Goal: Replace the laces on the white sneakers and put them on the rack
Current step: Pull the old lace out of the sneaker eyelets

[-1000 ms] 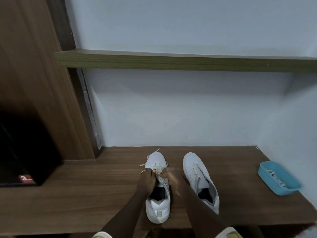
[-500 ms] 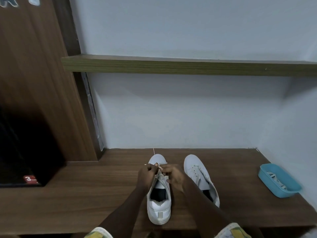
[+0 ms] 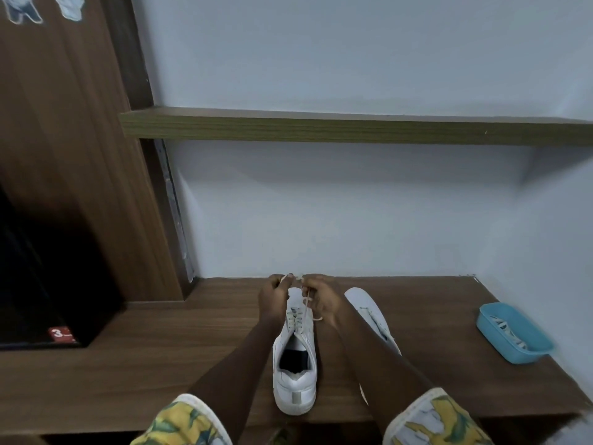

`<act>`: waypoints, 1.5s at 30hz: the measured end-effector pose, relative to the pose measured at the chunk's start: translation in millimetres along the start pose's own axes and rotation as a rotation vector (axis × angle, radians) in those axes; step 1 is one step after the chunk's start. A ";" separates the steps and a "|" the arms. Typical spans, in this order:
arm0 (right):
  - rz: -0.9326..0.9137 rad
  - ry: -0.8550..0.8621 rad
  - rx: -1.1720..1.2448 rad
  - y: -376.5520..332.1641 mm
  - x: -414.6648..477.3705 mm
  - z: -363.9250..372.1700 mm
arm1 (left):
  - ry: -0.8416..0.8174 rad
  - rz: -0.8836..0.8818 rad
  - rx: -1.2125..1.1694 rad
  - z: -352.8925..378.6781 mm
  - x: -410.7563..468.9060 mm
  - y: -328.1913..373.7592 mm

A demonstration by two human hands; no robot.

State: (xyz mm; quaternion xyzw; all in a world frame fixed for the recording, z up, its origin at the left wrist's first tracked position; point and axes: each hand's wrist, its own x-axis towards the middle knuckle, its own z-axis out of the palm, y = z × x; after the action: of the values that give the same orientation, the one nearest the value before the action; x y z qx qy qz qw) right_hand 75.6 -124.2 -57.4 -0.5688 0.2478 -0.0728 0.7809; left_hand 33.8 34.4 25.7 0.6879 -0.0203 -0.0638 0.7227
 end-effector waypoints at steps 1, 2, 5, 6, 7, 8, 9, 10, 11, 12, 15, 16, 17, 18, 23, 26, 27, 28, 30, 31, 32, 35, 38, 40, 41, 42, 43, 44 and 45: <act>-0.015 0.027 0.054 -12.6 -13.5 4.5 | -0.003 0.019 -0.025 2.3 -1.0 4.6; -0.042 0.049 0.102 -33.8 -40.6 13.4 | 0.013 0.028 -0.036 4.9 -0.2 10.1; -0.131 0.069 0.155 -74.9 -94.6 20.7 | 0.108 0.041 -0.079 3.7 4.0 18.7; -0.148 0.066 0.148 -81.5 -103.2 18.1 | 0.138 0.046 -0.082 1.5 5.9 21.7; -0.162 0.071 0.145 -85.8 -107.9 15.9 | 0.169 0.050 -0.074 -0.4 8.0 25.0; -0.163 0.085 0.140 -90.1 -111.5 14.2 | 0.186 0.047 -0.067 -1.7 9.7 29.2; -0.160 0.103 0.128 -93.5 -113.2 13.0 | 0.194 0.053 -0.060 -2.5 12.3 32.9; -0.157 0.113 0.106 -95.7 -112.9 12.3 | 0.199 0.055 -0.049 -3.1 13.3 38.4; -0.158 0.109 0.087 -98.4 -113.5 12.7 | 0.199 0.067 -0.042 -3.0 15.6 42.9; -0.166 0.094 0.062 -101.7 -113.7 13.1 | 0.197 0.083 -0.049 -2.7 15.7 49.5; -0.197 0.064 0.019 -116.9 -119.0 15.1 | 0.233 0.127 -0.079 -2.1 19.6 67.3; -0.207 0.061 0.020 -123.1 -120.3 15.1 | 0.257 0.127 -0.093 -2.9 21.5 72.6; -0.216 0.062 0.022 -130.0 -121.9 15.2 | 0.283 0.129 -0.109 -4.1 23.8 76.9; -0.229 0.063 0.024 -136.6 -122.6 14.3 | 0.312 0.124 -0.118 -6.3 25.1 81.3; -0.273 0.183 0.074 -159.2 -120.5 -2.6 | 0.460 0.129 -0.152 -25.8 33.3 87.2; -0.286 0.281 0.079 -166.7 -122.4 -12.5 | 0.496 0.144 -0.161 -33.3 37.5 89.8; -0.287 0.301 0.050 -168.8 -123.5 -13.9 | 0.487 0.143 -0.159 -32.8 39.2 91.9; -0.291 0.306 0.003 -170.9 -124.6 -14.0 | 0.462 0.139 -0.152 -31.3 40.7 94.7; -0.317 0.279 -0.122 -176.8 -128.1 -9.7 | 0.386 0.135 -0.113 -25.0 41.3 103.3; -0.339 0.264 -0.179 -181.1 -129.5 -6.0 | 0.346 0.138 -0.080 -20.8 41.0 108.4; -0.364 0.253 -0.224 -186.3 -130.6 -1.3 | 0.308 0.145 -0.042 -16.5 40.5 113.9; -0.414 0.292 -0.327 -203.6 -131.1 14.0 | 0.197 0.181 0.048 -5.8 39.5 125.9; -0.425 0.419 -0.373 -218.8 -124.7 20.0 | 0.064 0.236 0.169 -1.5 39.1 127.2; -0.425 0.461 -0.480 -224.1 -120.4 20.6 | -0.018 0.259 0.282 -1.9 38.5 121.7; -0.410 0.458 -0.569 -223.4 -117.5 20.5 | -0.050 0.265 0.331 -2.8 38.2 117.7; -0.387 0.441 -0.666 -220.5 -115.1 20.7 | -0.077 0.270 0.392 -4.0 38.3 112.6; -0.350 0.414 -0.753 -214.7 -112.4 20.6 | -0.099 0.278 0.474 -5.2 38.5 106.7; -0.311 0.381 -0.842 -206.7 -108.8 19.7 | -0.126 0.289 0.576 -7.2 38.3 99.9; -0.275 0.333 -0.926 -196.9 -106.9 18.0 | -0.155 0.294 0.668 -9.4 40.4 91.6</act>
State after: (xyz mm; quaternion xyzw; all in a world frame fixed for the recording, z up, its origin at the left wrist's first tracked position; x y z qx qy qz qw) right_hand 24.6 -134.0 161.3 -0.8633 0.2979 -0.1469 0.3801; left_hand 80.8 43.0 114.1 0.8687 -0.1932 -0.0011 0.4560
